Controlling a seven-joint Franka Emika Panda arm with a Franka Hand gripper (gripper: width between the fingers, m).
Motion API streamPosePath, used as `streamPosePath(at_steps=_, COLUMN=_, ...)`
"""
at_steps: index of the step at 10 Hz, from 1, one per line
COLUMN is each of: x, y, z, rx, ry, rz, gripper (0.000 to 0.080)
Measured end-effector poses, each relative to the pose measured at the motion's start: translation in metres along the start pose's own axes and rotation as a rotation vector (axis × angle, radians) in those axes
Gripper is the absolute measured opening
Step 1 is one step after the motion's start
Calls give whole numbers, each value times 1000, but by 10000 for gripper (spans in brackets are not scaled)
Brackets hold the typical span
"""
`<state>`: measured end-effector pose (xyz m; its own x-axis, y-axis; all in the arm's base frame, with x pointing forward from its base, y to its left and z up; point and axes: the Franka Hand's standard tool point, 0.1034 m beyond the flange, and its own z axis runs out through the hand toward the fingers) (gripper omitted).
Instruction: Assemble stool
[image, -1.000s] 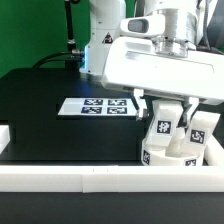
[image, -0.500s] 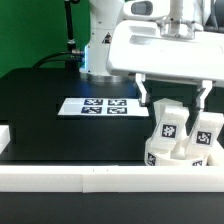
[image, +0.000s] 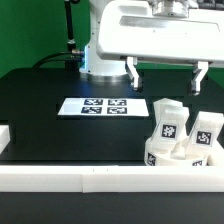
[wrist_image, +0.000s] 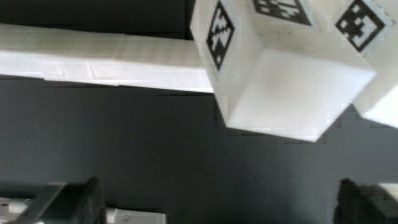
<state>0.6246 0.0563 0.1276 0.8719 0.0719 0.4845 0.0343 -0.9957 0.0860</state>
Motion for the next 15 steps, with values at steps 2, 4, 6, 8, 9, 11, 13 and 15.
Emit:
streamPosePath(at_steps=2, x=-1, y=-3, z=1, rx=13, ry=-40, rz=2, gripper=649)
streamPosePath(at_steps=4, x=-7, y=-11, z=0, rx=65, ry=-229, rz=-13, gripper=649)
streamPosePath(at_steps=6, x=-5, y=-11, z=3, rx=86, ry=-372, rz=-16, gripper=649)
streamPosePath(at_steps=8, x=-5, y=-11, z=1, rx=88, ry=-484, rz=-32, gripper=649)
streamPosePath(at_steps=9, x=-6, y=-11, z=2, rx=87, ry=-474, rz=-61, gripper=649)
streamPosePath(at_steps=11, x=-7, y=-15, z=3, rx=121, ry=-468, rz=-206, gripper=649)
streamPosePath(at_steps=13, x=-9, y=-13, z=5, rx=166, ry=-463, rz=-389, gripper=649)
streamPosePath(at_steps=15, x=-9, y=-6, z=5, rx=187, ry=-457, rz=-582, gripper=649)
